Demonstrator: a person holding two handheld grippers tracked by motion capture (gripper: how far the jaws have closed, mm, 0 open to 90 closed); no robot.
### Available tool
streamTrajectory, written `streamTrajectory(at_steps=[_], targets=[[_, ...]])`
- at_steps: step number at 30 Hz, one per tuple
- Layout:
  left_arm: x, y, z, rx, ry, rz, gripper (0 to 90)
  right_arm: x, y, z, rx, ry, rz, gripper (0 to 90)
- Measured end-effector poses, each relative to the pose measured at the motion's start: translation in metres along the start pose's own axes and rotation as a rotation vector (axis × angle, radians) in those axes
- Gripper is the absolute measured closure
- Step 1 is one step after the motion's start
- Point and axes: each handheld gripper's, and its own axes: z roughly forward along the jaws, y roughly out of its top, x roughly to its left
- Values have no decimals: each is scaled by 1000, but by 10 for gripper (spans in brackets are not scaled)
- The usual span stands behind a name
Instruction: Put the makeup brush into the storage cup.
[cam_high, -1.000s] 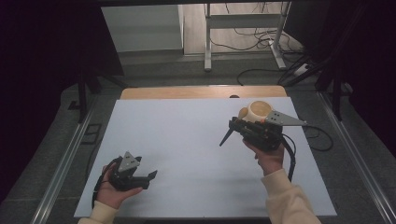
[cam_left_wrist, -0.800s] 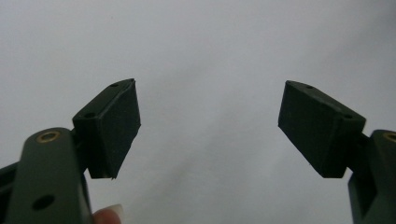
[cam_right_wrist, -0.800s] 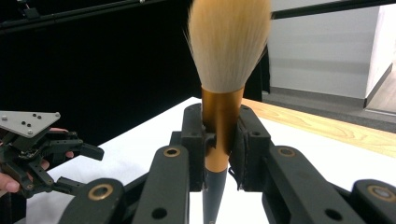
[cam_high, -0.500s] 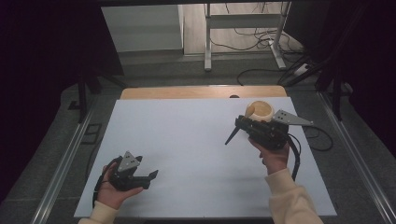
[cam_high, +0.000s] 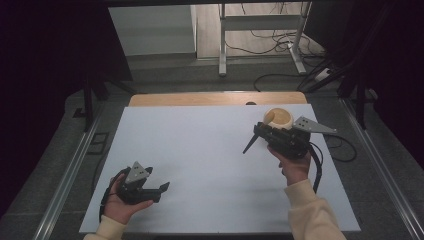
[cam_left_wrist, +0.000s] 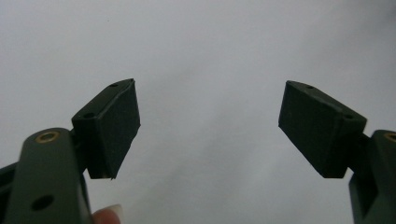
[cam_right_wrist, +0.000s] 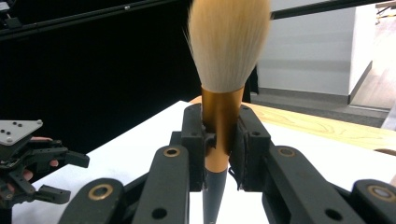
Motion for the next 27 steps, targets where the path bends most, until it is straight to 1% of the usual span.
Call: streamTrajectory(at_steps=[5, 17, 18, 21, 27], targets=[[1, 0, 0, 3, 1, -1, 210, -3, 2, -4, -8, -12, 5, 767], [0, 0, 1, 8, -6, 0, 210, -17, 11, -19, -57, -48, 22, 767], [1, 0, 2, 7, -8, -1, 210, -20, 12, -21, -64, -53, 22, 767], [1, 0, 2, 7, -10, -2, 210, -24, 13, -24, -73, -46, 26, 767], [0, 0, 2, 11, -14, -3, 210, -30, 15, -25, -80, -61, 30, 767]])
